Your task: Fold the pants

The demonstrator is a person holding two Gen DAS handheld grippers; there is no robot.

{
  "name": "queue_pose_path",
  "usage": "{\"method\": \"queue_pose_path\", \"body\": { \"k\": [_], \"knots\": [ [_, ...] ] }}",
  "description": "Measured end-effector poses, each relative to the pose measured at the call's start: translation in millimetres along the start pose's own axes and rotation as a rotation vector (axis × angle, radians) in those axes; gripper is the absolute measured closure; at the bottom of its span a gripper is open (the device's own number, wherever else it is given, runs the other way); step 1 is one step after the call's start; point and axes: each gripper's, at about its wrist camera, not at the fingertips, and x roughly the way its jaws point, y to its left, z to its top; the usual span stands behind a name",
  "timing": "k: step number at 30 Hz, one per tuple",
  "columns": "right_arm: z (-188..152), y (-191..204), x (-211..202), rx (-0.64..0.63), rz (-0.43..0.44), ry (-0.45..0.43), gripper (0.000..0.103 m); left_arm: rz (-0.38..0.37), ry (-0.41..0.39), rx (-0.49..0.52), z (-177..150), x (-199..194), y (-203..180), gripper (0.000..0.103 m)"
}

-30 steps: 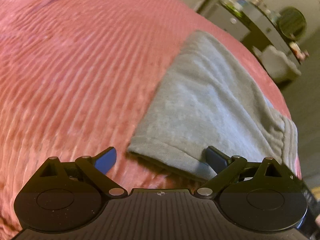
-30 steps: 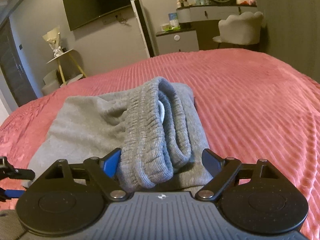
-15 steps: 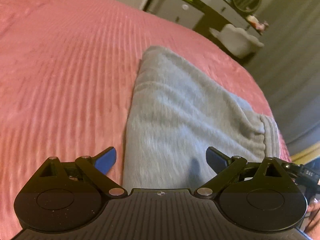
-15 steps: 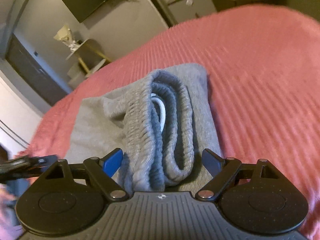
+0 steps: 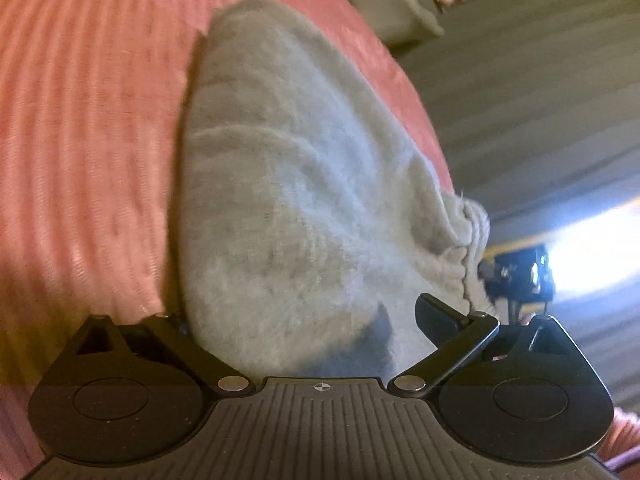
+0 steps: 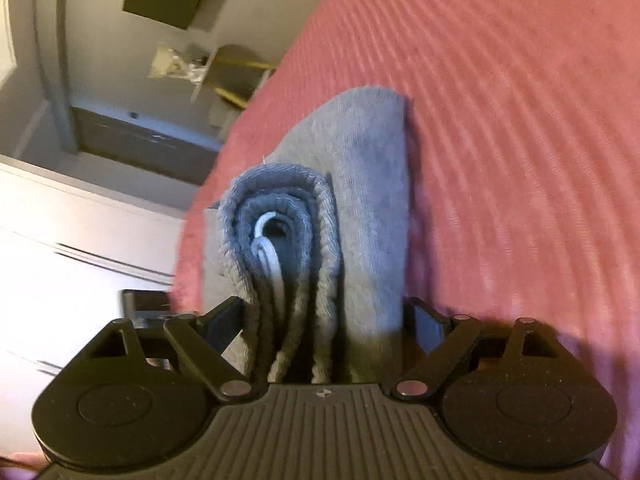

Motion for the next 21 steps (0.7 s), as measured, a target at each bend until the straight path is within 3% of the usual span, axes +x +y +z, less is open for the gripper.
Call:
{"method": "queue_pose_path", "body": {
  "k": [4, 8, 13, 16, 21],
  "knots": [
    [3, 3, 23, 0.000, 0.059, 0.052, 0.016, 0.003, 0.049, 0.059, 6, 19, -14, 0.000],
    [8, 20, 45, -0.127, -0.020, 0.140, 0.015, 0.051, 0.067, 0.075, 9, 33, -21, 0.000],
    [15, 33, 57, -0.150, -0.099, 0.184, 0.015, 0.090, 0.055, 0.072, 14, 37, -25, 0.000],
    [13, 41, 62, -0.125, -0.147, 0.164, 0.015, 0.094, 0.041, 0.030, 15, 33, -21, 0.000],
    [-12, 48, 67, -0.177, -0.188, 0.017, 0.015, 0.159, 0.007, 0.023, 11, 40, -33, 0.000]
  ]
}}
